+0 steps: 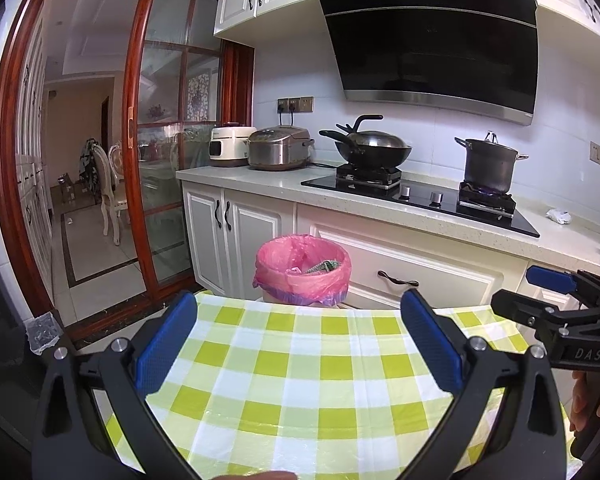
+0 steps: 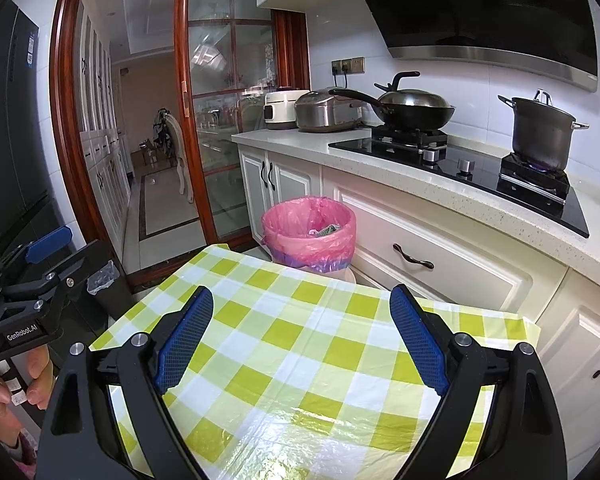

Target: Collect trash

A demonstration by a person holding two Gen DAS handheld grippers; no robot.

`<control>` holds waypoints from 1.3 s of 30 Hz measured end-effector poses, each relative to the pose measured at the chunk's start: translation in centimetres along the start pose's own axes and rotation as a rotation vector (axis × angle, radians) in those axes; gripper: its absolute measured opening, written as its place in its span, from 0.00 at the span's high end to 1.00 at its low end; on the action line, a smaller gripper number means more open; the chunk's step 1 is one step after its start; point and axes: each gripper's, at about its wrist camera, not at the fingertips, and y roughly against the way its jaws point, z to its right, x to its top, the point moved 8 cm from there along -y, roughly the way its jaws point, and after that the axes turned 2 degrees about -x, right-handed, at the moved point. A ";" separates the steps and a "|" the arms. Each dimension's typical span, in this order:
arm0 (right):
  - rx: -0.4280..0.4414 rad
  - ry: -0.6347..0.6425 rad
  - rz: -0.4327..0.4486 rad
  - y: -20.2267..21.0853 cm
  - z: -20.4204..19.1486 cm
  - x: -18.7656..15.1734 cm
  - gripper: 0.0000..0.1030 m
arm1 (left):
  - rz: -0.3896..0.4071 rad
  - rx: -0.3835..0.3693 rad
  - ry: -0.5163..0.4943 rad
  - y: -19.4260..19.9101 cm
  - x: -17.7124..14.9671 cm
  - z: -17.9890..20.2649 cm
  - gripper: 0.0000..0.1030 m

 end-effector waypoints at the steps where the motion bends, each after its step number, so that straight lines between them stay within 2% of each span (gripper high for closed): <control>1: 0.001 0.000 -0.001 0.0 0.0 0.0 0.18 | 0.000 0.000 0.001 0.0 0.1 0.0 0.04; 39: -0.005 -0.007 0.015 0.6 -0.3 0.1 0.18 | 0.001 0.014 -0.040 0.4 -0.4 0.6 0.04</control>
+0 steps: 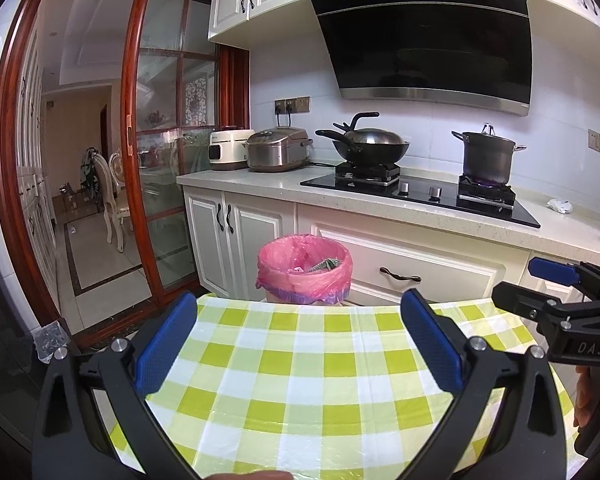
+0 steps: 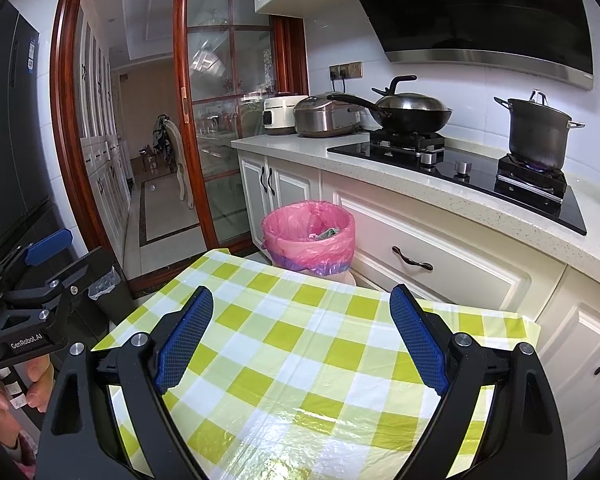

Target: Collect trash

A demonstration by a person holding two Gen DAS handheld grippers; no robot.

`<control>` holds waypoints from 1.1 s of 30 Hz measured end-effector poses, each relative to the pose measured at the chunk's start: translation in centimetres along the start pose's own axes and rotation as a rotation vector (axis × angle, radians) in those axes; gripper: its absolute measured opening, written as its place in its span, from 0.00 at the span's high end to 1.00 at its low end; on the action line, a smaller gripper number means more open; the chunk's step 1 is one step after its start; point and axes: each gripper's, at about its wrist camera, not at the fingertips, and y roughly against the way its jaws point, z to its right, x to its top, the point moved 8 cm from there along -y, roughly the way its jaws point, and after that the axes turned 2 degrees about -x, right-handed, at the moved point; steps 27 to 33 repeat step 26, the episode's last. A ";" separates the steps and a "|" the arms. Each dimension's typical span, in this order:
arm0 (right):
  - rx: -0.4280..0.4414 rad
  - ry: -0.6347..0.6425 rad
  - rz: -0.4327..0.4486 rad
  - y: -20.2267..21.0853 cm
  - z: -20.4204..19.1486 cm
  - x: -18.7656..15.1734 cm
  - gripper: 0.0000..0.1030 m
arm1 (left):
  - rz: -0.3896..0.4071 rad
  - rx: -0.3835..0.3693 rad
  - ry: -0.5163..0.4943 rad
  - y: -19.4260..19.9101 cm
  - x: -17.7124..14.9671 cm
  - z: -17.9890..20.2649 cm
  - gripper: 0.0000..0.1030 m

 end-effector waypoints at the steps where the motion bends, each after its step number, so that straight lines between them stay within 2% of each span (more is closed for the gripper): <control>1: -0.001 0.000 0.002 0.0 0.0 0.0 0.18 | -0.002 -0.001 0.002 0.0 0.0 0.0 0.04; 11: -0.002 0.001 0.004 0.0 0.2 0.0 0.18 | -0.004 -0.001 -0.002 -0.1 0.2 0.3 0.04; 13: -0.006 0.009 0.006 0.1 0.1 -0.2 0.18 | -0.005 0.018 -0.008 -0.2 0.1 0.3 0.04; 15: -0.006 0.014 0.005 0.0 0.0 -0.2 0.18 | -0.021 -0.005 -0.022 -0.5 -0.1 0.8 0.04; 23: -0.005 0.007 0.009 0.1 0.1 -0.5 0.18 | -0.025 -0.022 -0.036 -0.5 -0.4 1.4 0.04; 33: -0.006 0.004 0.010 0.1 0.2 -0.7 0.18 | -0.022 -0.015 -0.031 -0.5 -0.4 1.3 0.04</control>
